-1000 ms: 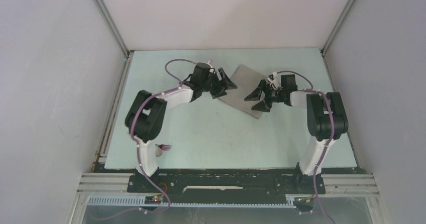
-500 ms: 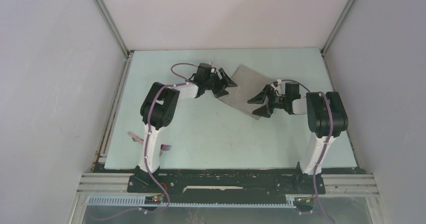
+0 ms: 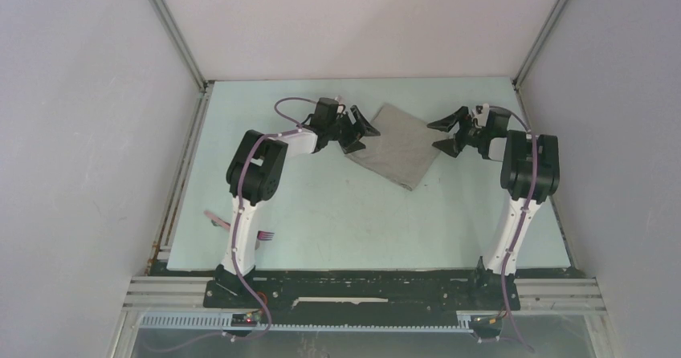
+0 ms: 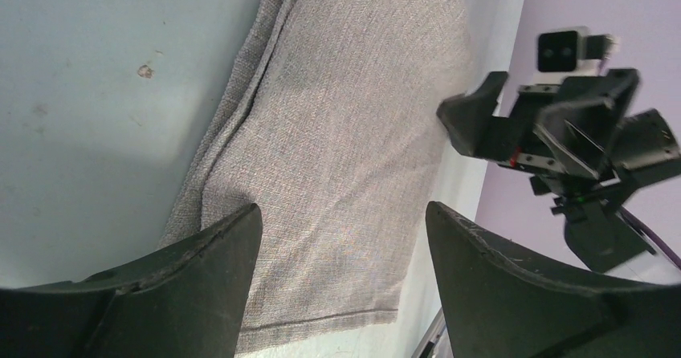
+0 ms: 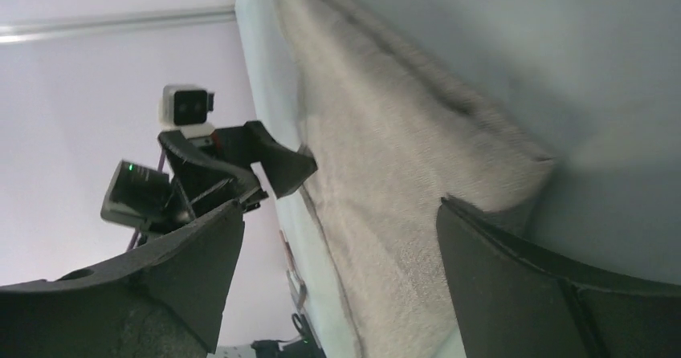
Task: Fold the napkin into a case and place the utensils inside
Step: Smooth out the square-folded napkin at the center of the board.
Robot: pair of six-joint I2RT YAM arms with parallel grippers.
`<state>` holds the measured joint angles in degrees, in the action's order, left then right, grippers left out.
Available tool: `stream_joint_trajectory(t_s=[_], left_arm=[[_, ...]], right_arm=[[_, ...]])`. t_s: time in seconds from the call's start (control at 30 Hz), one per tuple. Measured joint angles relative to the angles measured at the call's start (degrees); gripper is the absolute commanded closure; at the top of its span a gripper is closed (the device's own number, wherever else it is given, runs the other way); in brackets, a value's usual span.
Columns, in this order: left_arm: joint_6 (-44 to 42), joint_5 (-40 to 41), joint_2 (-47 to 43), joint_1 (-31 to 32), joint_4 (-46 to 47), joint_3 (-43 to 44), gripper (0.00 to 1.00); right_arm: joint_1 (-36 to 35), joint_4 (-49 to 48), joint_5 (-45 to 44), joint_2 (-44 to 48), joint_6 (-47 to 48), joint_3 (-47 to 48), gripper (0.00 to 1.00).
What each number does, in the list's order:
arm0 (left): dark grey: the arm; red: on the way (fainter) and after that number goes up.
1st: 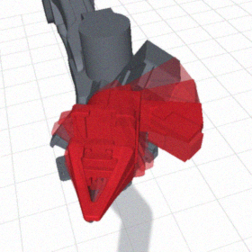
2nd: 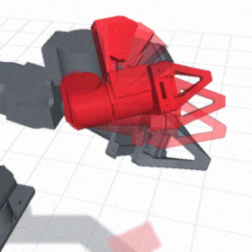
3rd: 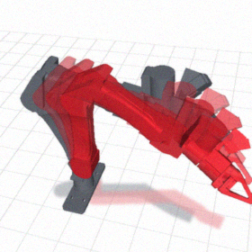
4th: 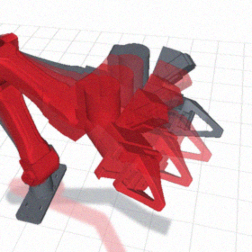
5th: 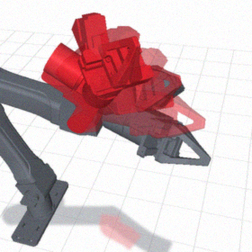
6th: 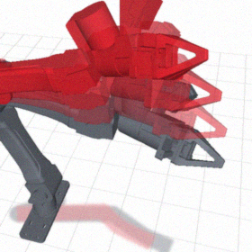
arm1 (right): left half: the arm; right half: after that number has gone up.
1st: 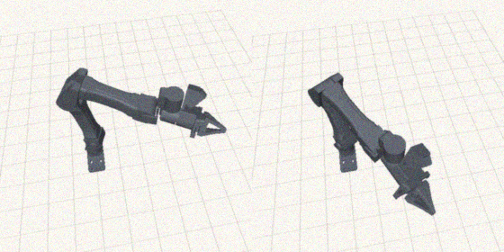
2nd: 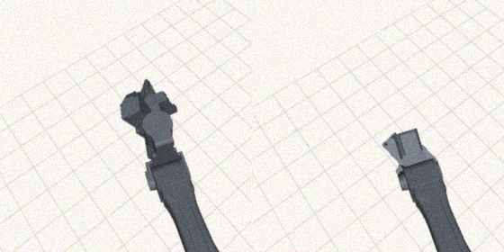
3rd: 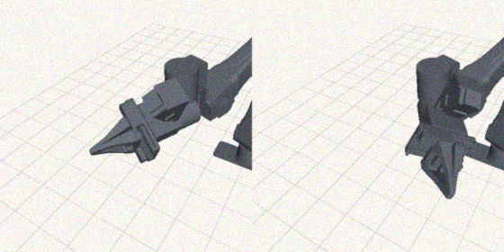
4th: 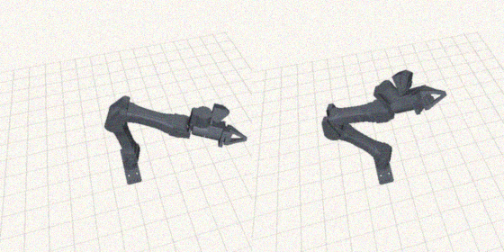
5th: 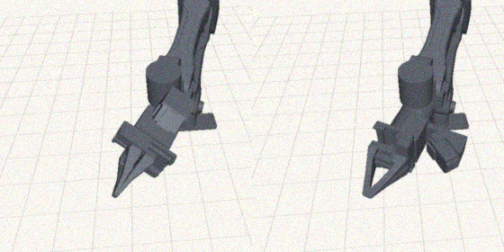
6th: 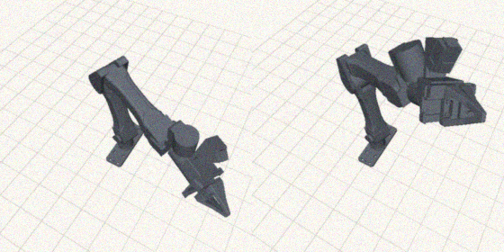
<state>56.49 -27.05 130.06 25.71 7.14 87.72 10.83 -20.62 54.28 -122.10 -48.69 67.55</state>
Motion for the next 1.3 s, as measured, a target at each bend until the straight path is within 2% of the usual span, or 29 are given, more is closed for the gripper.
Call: stream_joint_trajectory(t_s=[0.2, 0.4, 0.5, 0.67, 0.83, 1.17, 1.3], left_arm=[[0.02, -0.26, 0.13, -0.02, 0.02, 0.07, 0.16], [0.02, -0.31, 0.13, -0.02, 0.0, 0.07, 0.16], [0.02, -0.31, 0.13, -0.02, -0.02, 0.07, 0.16], [0.02, -0.33, 0.13, -0.02, -0.09, 0.07, 0.16], [0.02, -0.35, 0.13, -0.02, -0.22, 0.07, 0.16], [0.02, -0.37, 0.13, -0.28, -0.33, 0.07, 0.15], [-0.02, -0.42, 0.13, -0.31, -0.37, 0.07, 0.13]], right_arm=[[0.76, 2.95, -1.6, -3.04, -2.67, 3.56, 0.03], [-2.27, 6.58, -4.63, -3.04, -1.44, 7.91, 0.02], [-6.69, 9.35, -5.33, -4.04, -0.66, 15.91, 0.03], [-13.46, 7.91, -5.46, -9.51, -1.68, 28.79, 0.02], [-18.16, 8.59, -5.92, -19.5, -3.85, 41.35, 0.02], [-18.75, 17.16, -8.72, -41.07, -8.31, 71.8, 0.01], [-18.18, 16.85, -9.79, -44.41, -12.2, 77.07, 0.0]])
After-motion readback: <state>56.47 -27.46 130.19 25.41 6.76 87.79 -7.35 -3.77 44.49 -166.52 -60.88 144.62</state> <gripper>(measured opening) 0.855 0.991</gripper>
